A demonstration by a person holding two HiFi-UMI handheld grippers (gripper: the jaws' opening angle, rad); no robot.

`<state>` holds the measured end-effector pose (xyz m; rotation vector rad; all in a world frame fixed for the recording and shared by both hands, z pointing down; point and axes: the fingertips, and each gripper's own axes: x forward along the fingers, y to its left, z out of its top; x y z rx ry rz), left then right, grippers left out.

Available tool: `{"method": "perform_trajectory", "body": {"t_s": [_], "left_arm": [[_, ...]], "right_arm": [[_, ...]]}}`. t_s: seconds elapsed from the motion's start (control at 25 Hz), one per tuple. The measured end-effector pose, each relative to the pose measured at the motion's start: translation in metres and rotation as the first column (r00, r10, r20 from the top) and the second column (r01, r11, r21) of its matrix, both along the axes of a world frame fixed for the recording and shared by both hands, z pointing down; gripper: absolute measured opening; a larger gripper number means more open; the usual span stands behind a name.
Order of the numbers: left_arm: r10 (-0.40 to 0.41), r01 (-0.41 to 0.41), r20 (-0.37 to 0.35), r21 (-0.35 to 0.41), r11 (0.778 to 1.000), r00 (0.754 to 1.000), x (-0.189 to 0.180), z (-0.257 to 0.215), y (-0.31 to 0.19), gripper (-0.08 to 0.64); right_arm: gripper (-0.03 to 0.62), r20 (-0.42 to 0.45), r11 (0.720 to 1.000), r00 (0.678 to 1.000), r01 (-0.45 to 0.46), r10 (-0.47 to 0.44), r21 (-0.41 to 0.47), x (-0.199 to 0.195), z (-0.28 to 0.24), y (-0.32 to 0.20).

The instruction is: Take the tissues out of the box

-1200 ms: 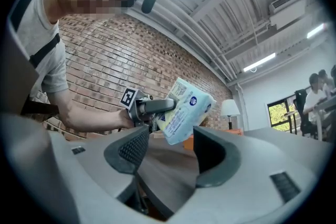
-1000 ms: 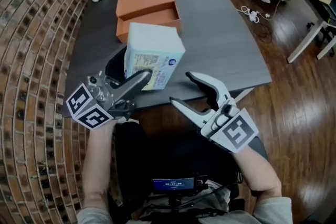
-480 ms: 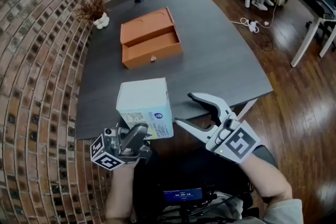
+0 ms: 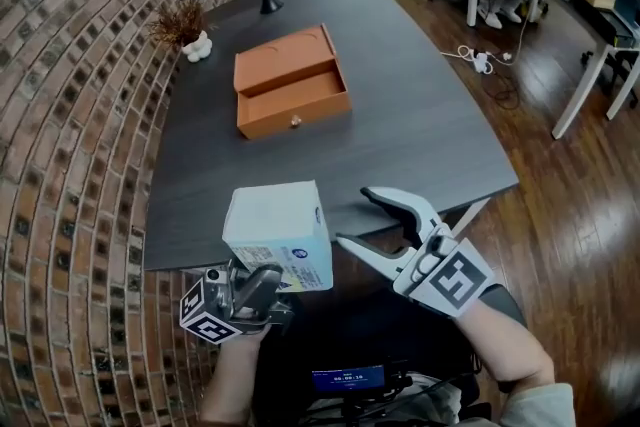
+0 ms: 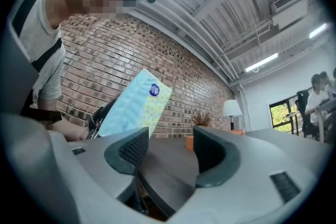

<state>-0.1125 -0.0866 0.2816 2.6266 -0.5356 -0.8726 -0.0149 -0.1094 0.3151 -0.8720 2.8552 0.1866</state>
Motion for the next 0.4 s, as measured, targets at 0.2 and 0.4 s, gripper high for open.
{"method": "perform_trajectory", "body": {"t_s": [0.2,0.4], "left_arm": [[-0.002,0.002,-0.005,-0.030,1.000,1.000,-0.004,0.016,0.007,0.382],[-0.005,0.004,-0.038,-0.034,0.999,0.999,-0.014,0.020,0.012,0.382]], "right_arm": [[0.264,-0.017,1.000,1.000,0.003,-0.003,0.002,-0.001,0.003,0.000],[0.264,-0.017,1.000,1.000,-0.006,0.006,-0.006,-0.002,0.006,0.001]]}}
